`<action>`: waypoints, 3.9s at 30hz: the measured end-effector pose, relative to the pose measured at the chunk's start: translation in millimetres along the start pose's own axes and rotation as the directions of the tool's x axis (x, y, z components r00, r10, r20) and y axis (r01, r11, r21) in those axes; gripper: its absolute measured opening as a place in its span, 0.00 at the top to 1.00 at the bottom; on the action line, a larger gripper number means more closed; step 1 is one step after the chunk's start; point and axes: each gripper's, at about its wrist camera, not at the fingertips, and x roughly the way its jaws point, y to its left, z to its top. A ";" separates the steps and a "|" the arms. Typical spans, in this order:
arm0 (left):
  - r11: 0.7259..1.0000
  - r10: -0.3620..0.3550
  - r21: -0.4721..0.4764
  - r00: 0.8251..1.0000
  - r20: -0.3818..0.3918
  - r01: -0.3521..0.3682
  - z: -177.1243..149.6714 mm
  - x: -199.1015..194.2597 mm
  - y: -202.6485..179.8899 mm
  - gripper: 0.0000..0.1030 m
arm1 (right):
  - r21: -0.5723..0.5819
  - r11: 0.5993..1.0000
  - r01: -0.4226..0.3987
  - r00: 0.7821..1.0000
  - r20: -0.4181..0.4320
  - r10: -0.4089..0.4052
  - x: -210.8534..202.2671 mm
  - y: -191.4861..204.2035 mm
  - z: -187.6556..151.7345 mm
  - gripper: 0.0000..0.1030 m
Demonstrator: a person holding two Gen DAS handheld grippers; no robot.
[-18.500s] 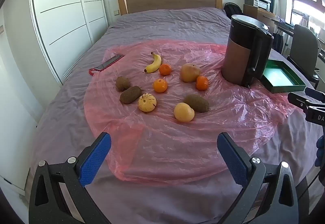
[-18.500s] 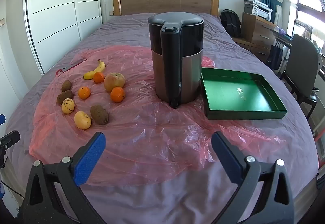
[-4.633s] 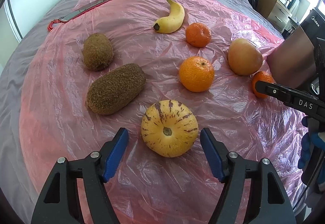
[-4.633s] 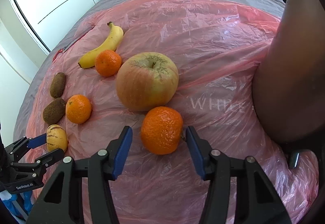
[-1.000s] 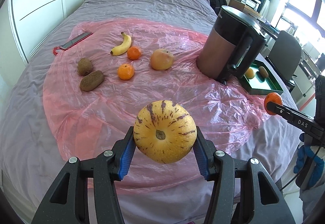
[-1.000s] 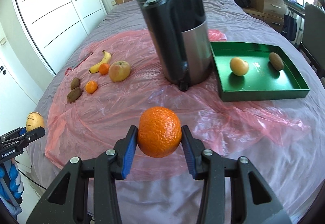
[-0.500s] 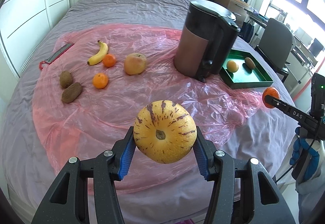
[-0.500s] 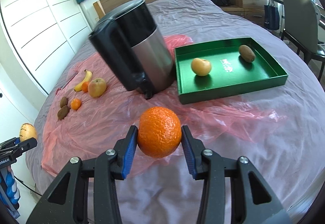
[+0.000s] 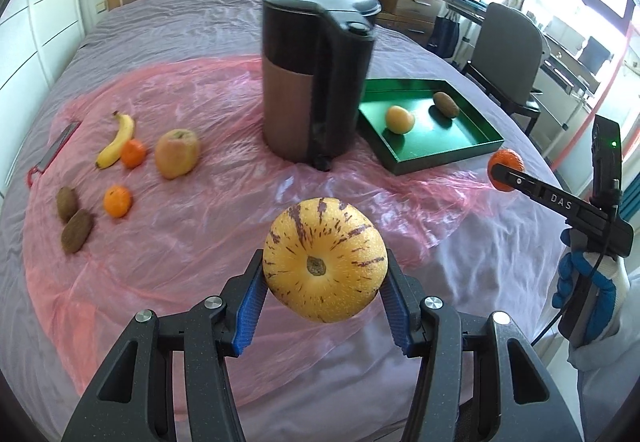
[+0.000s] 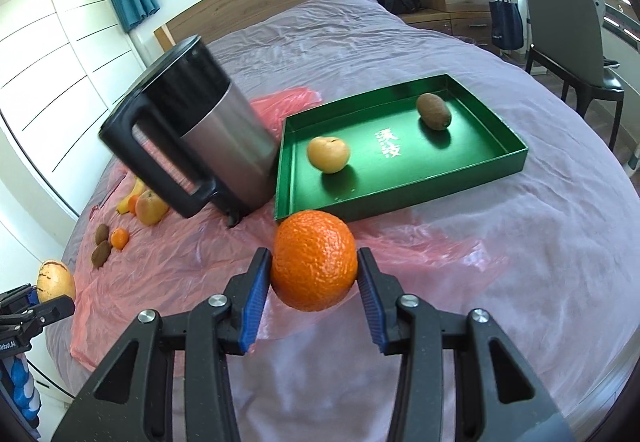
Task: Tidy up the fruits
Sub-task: 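Lower the mandarin and striped squash into the green tray with both tools, then open both tools and withdraw them from the tray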
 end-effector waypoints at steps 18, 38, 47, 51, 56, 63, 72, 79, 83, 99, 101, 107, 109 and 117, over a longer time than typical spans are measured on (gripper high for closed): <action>0.979 -0.087 0.186 0.996 -0.009 0.088 76.1 74.5 -93.7 0.53 | 0.033 0.999 0.031 0.999 0.027 -0.032 45.5 -54.7 52.0 0.38; 0.980 -0.037 0.191 0.997 -0.072 0.050 125.7 181.4 -121.8 0.53 | 0.042 0.994 0.097 0.995 0.014 -0.098 111.0 -101.1 90.9 0.38; 0.982 -0.020 0.186 0.993 -0.116 0.042 125.4 212.7 -123.2 0.53 | 0.039 0.990 0.134 0.991 -0.003 -0.134 131.3 -122.5 94.5 0.38; 0.983 -0.024 0.180 0.991 -0.130 0.047 125.1 221.2 -123.7 0.53 | 0.022 0.989 0.147 0.989 -0.010 -0.146 137.4 -123.9 91.5 0.38; 0.982 -0.025 0.179 0.989 -0.145 0.051 121.8 228.1 -123.7 0.53 | 0.009 0.987 0.161 0.987 -0.009 -0.161 141.1 -124.7 88.6 0.38; 0.979 -0.018 0.200 0.987 -0.157 0.049 123.5 234.4 -126.4 0.53 | -0.034 0.981 0.193 0.981 -0.017 -0.193 144.6 -119.9 85.9 0.36; 0.976 0.001 0.214 0.986 -0.165 0.035 121.9 237.5 -128.1 0.53 | -0.082 0.972 0.220 0.974 -0.037 -0.224 149.1 -115.2 84.3 0.35; 0.980 -0.004 0.198 0.986 -0.169 0.038 122.1 233.0 -126.0 0.53 | -0.120 0.962 0.244 0.965 -0.065 -0.253 152.2 -113.0 85.0 0.34; 0.978 0.004 0.206 0.991 -0.135 0.024 123.7 220.3 -127.6 0.48 | -0.114 0.963 0.244 0.966 -0.057 -0.252 145.0 -111.8 86.4 0.22; 0.975 -0.032 0.220 0.999 -0.032 0.039 118.3 133.2 -128.1 0.45 | -0.111 0.964 0.241 0.971 0.032 -0.239 75.6 -79.0 93.6 0.08; 0.976 -0.037 0.214 0.999 -0.022 0.040 114.0 120.9 -125.3 0.44 | -0.115 0.965 0.236 0.972 0.042 -0.232 65.3 -72.1 91.0 0.04; 0.978 -0.023 0.206 1.000 -0.009 0.025 98.1 93.9 -117.4 0.43 | -0.117 0.968 0.221 0.975 0.056 -0.216 38.8 -53.8 76.7 0.00; 0.979 -0.015 0.201 1.000 -0.005 0.016 92.6 85.7 -113.7 0.41 | -0.122 0.968 0.219 0.975 0.053 -0.214 32.0 -47.2 70.3 0.00; 0.986 -0.006 0.169 1.000 0.013 0.003 72.3 55.5 -95.3 0.37 | -0.109 0.975 0.194 0.980 0.052 -0.190 9.6 -27.1 49.2 0.00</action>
